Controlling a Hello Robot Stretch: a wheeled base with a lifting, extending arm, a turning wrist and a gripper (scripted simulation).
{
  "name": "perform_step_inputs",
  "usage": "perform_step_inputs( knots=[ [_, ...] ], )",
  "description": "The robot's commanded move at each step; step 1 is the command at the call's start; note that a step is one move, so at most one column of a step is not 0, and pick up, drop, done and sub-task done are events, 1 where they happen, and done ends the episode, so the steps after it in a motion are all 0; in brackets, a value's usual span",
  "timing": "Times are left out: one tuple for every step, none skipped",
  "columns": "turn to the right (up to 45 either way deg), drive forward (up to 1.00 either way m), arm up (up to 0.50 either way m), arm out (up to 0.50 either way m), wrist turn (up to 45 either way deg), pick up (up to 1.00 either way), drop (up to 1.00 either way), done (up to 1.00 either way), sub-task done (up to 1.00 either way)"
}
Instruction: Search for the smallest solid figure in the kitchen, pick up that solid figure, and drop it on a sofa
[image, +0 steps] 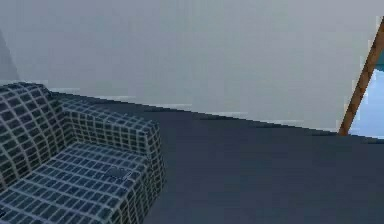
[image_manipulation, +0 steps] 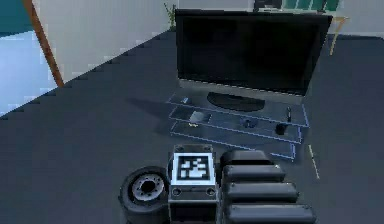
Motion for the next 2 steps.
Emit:
perform_step_inputs(
  knots=[
    [45.0,0.00,0.00,0.00,0.0,0.00,0.00,0.00,0.00],
    [45.0,0.00,0.00,0.00,0.0,0.00,0.00,0.00,0.00]
  ],
)
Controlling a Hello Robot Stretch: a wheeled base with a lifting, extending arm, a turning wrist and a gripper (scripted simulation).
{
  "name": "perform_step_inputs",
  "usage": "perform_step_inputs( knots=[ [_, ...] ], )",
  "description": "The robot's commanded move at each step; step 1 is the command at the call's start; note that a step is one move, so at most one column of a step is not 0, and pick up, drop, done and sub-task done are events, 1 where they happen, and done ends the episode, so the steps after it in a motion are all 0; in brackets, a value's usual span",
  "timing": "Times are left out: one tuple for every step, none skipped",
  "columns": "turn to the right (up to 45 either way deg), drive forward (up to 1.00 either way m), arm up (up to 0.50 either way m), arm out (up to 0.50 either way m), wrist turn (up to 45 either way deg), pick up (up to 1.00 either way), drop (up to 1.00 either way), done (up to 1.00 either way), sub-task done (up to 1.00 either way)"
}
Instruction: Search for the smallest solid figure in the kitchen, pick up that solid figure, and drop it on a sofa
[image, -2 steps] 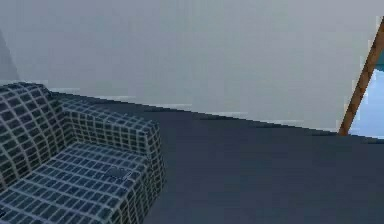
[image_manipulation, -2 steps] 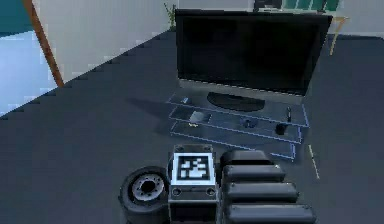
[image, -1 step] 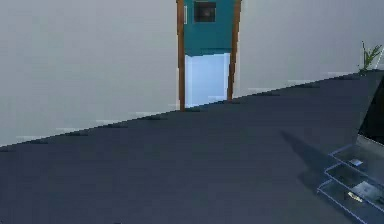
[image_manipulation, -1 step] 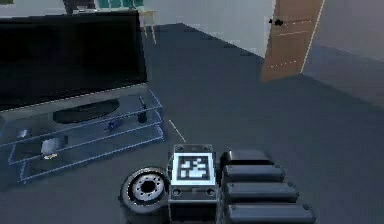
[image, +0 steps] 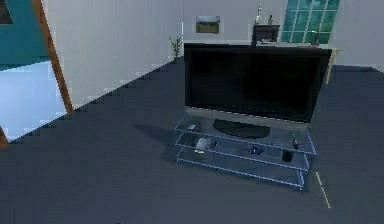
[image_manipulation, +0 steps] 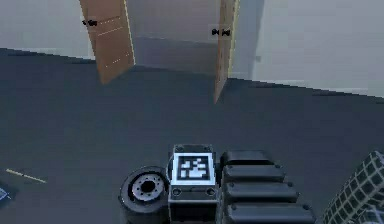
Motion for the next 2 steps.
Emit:
perform_step_inputs(
  knots=[
    [45.0,0.00,0.00,0.00,0.0,0.00,0.00,0.00,0.00],
    [-45.0,0.00,0.00,0.00,0.0,0.00,0.00,0.00,0.00]
  ],
)
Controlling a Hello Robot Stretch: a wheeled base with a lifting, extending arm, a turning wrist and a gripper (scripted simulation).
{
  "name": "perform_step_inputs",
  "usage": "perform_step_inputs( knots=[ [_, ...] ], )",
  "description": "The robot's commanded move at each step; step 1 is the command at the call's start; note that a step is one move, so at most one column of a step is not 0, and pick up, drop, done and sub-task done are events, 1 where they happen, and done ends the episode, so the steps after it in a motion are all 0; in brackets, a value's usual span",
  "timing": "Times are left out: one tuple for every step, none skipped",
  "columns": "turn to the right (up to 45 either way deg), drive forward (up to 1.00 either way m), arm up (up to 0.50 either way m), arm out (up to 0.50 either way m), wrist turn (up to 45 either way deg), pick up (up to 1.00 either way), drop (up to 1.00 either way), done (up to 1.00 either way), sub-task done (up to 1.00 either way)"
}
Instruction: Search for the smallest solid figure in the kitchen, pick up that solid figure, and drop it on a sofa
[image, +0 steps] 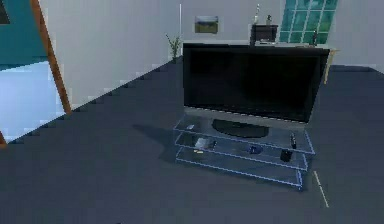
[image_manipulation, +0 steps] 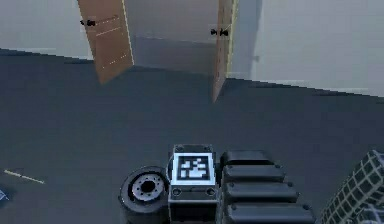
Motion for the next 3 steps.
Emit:
perform_step_inputs(
  knots=[
    [-45.0,0.00,0.00,0.00,0.0,0.00,0.00,0.00,0.00],
    [-45.0,0.00,0.00,0.00,0.0,0.00,0.00,0.00,0.00],
    [-9.0,0.00,0.00,0.00,0.0,0.00,0.00,0.00,0.00]
  ],
)
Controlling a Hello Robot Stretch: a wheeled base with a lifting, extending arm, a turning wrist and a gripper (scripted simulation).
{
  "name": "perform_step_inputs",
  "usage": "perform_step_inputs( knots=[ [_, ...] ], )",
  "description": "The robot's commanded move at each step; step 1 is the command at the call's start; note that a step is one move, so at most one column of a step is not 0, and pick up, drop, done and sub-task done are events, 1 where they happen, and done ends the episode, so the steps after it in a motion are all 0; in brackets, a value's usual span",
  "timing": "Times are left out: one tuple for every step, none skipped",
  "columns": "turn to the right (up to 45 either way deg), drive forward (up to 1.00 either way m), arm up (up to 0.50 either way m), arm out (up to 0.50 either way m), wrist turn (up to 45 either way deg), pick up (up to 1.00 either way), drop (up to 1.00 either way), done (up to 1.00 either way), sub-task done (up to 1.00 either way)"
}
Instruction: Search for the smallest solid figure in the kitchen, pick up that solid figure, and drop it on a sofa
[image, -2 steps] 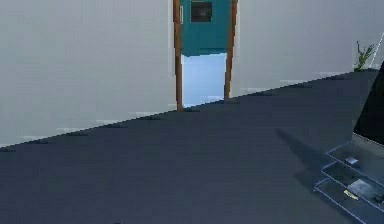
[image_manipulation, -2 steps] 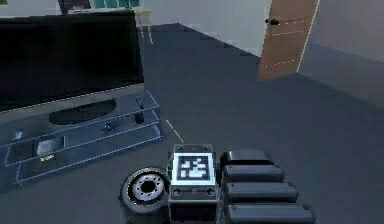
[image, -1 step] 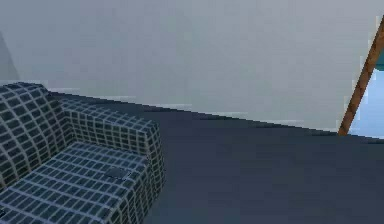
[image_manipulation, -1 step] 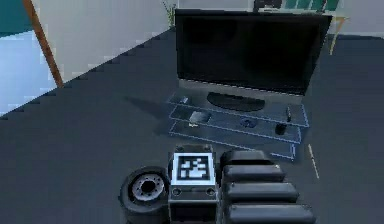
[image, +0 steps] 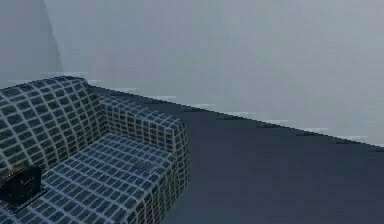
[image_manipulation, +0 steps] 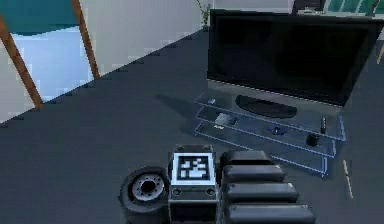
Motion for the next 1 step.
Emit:
perform_step_inputs(
  knots=[
    [45.0,0.00,0.00,0.00,0.0,0.00,0.00,0.00,0.00]
  ],
)
